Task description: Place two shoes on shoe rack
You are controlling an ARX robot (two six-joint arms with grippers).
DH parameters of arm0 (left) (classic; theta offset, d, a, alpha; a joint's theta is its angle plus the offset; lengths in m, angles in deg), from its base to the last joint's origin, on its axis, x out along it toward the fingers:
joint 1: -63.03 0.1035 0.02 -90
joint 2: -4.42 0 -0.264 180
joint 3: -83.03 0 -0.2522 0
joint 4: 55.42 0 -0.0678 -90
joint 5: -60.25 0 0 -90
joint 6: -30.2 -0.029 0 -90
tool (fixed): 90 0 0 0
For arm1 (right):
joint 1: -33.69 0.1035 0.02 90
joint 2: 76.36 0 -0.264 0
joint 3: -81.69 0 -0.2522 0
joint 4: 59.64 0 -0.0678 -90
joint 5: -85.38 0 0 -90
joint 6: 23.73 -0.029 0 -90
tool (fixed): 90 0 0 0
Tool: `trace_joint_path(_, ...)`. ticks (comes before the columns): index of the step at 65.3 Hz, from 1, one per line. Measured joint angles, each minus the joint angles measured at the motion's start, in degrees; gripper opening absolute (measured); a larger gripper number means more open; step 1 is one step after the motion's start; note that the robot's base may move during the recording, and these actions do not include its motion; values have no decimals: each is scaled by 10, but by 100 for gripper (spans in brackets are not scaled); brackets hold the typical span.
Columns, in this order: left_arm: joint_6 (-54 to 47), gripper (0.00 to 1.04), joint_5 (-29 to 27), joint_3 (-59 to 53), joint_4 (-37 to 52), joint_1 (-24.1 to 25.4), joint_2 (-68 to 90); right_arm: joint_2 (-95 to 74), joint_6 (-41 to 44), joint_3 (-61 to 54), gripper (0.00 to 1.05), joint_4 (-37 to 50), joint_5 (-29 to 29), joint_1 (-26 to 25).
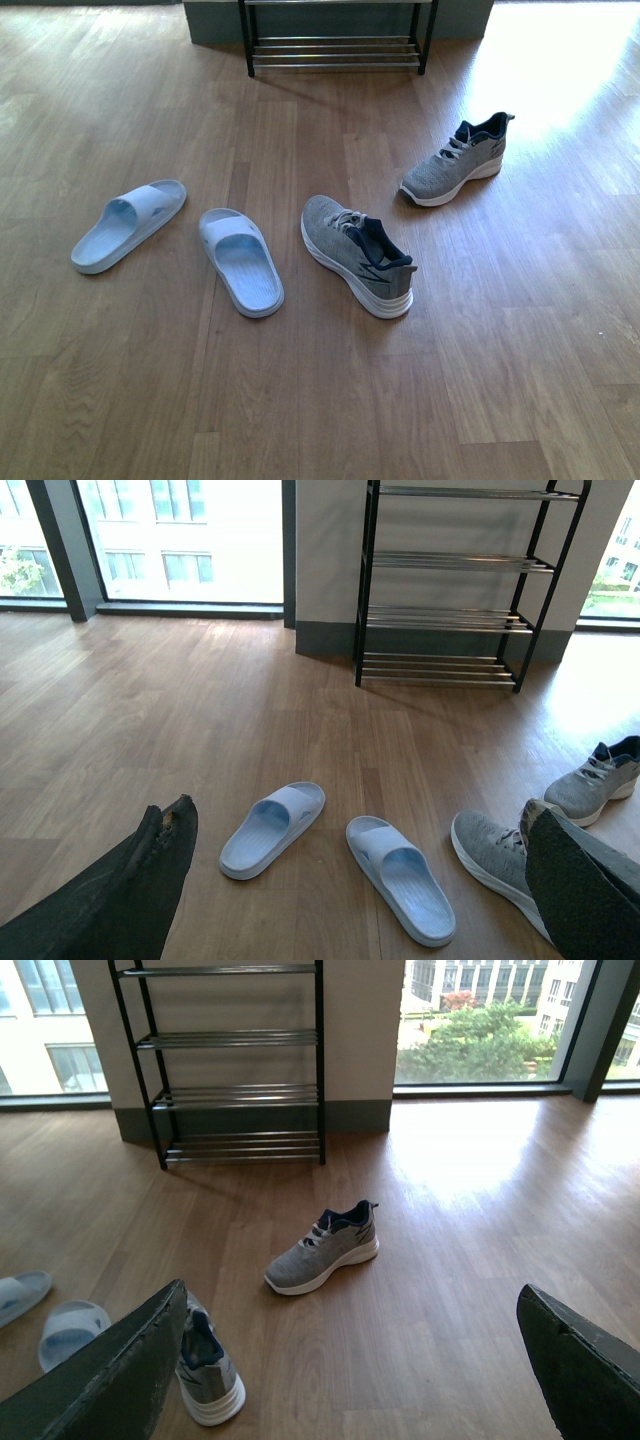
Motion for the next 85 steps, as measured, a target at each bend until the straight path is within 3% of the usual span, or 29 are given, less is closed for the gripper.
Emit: trace_joint_path(85,0,95,0,0,0,0,0,0,0,0,96,0,0,0)
